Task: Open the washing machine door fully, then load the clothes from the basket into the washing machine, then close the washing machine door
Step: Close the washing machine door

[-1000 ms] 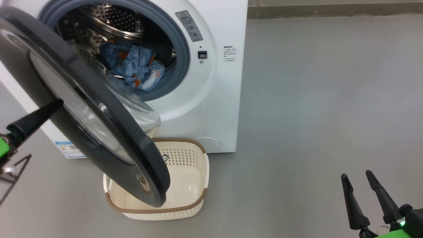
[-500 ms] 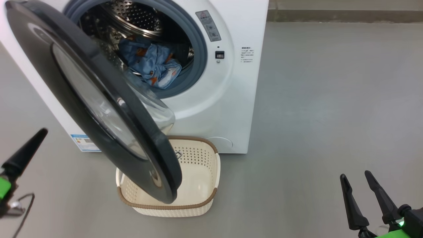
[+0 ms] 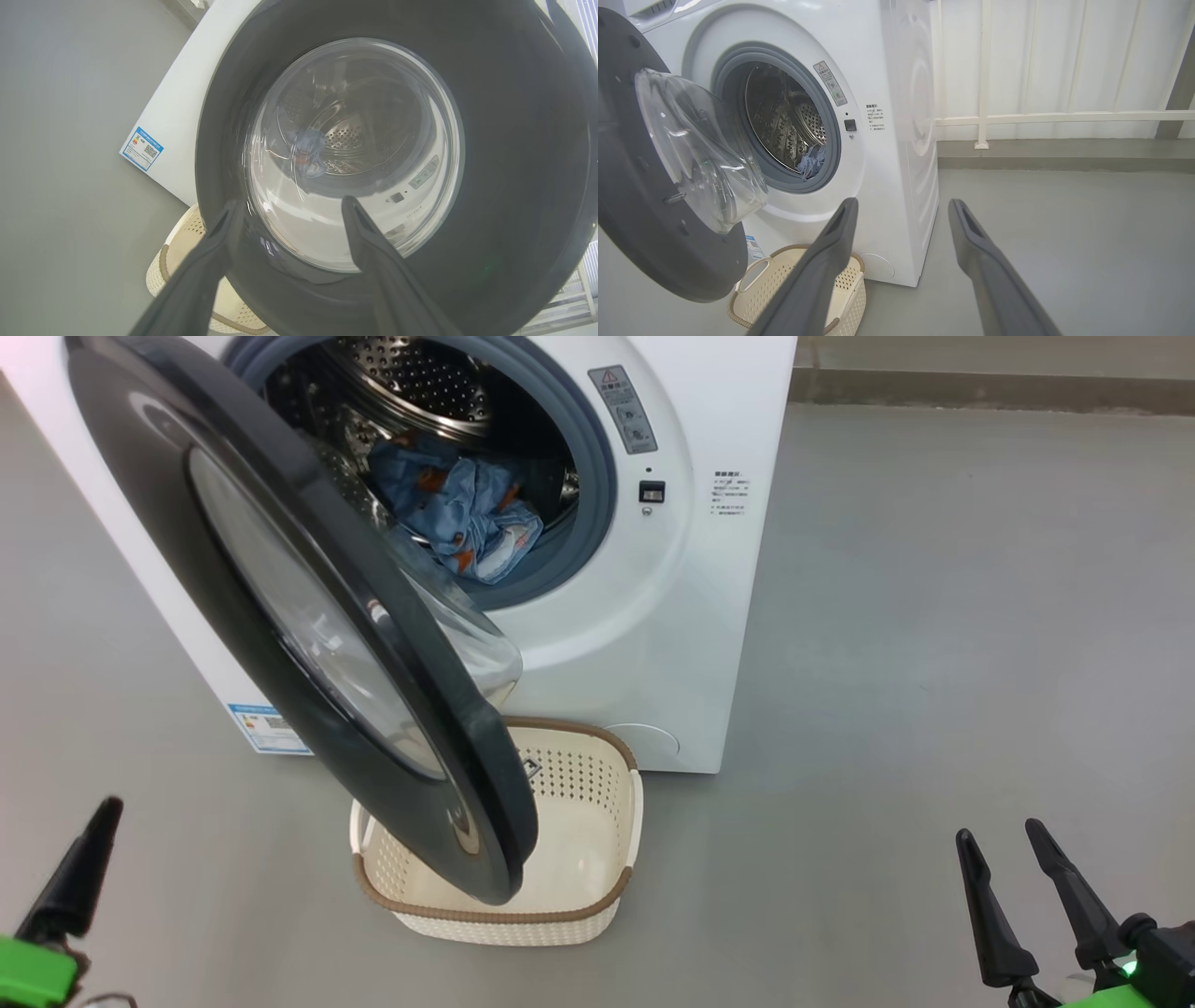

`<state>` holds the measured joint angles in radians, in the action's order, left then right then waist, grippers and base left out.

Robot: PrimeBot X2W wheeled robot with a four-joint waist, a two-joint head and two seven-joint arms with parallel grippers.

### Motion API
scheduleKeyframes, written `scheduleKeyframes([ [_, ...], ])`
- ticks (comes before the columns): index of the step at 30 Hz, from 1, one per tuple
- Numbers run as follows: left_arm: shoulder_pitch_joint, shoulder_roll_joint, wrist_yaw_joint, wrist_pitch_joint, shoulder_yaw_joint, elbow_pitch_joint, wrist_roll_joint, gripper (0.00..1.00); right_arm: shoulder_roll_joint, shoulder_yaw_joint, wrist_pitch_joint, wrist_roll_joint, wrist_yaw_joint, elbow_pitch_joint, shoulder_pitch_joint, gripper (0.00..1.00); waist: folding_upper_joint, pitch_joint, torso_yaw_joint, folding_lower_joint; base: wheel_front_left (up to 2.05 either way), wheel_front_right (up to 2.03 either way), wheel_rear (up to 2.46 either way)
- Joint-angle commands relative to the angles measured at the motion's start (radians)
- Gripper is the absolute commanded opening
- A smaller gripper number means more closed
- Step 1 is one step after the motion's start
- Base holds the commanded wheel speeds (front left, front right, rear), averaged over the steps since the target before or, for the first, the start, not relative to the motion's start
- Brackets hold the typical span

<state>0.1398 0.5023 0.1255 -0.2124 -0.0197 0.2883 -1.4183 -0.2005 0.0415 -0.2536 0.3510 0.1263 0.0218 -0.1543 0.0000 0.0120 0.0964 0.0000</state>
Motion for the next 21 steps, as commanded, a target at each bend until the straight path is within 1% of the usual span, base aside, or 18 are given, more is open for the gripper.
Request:
scheduleKeyframes([
  [1, 0.021, 0.037, 0.005, 0.025, 0.039, -0.028, 0.018, 1.0, -0.026, 0.024, -0.008, -0.011, 0.004, -0.021, 0.021, 1.0, 0.0, -0.002, 0.002, 0.0, 0.0, 0.0, 0.0],
  [5, -0.014, 0.036, 0.005, 0.121, -0.001, -0.028, 0.044, 1.0, -0.028, 0.027, -0.008, -0.01, 0.004, -0.021, 0.02, 1.0, 0.0, -0.005, 0.01, 0.0, 0.0, 0.0, 0.0],
  [12, -0.06, 0.058, 0.005, 0.294, -0.082, -0.041, 0.097, 1.0, -0.029, 0.032, -0.008, -0.01, 0.004, -0.02, 0.019, 1.0, 0.0, -0.012, 0.02, 0.0, 0.0, 0.0, 0.0],
  [16, -0.09, 0.085, 0.005, 0.414, -0.133, -0.035, 0.17, 1.0, -0.028, 0.034, -0.008, -0.01, 0.004, -0.018, 0.019, 1.0, 0.0, -0.018, 0.024, 0.0, 0.0, 0.0, 0.0],
  [19, -0.103, 0.096, 0.005, 0.458, -0.166, -0.02, 0.241, 1.0, -0.029, 0.036, -0.008, -0.009, 0.004, -0.019, 0.016, 1.0, 0.0, -0.021, 0.03, 0.0, 0.0, 0.0, 0.0],
  [20, -0.108, 0.098, 0.005, 0.469, -0.182, -0.011, 0.294, 1.0, -0.031, 0.036, -0.008, -0.009, 0.004, -0.019, 0.014, 1.0, 0.0, -0.023, 0.035, 0.0, 0.0, 0.0, 0.0],
  [21, -0.108, 0.096, 0.005, 0.471, -0.18, -0.007, 0.32, 1.0, -0.031, 0.036, -0.008, -0.009, 0.004, -0.019, 0.014, 1.0, 0.0, -0.023, 0.037, 0.0, 0.0, 0.0, 0.0],
])
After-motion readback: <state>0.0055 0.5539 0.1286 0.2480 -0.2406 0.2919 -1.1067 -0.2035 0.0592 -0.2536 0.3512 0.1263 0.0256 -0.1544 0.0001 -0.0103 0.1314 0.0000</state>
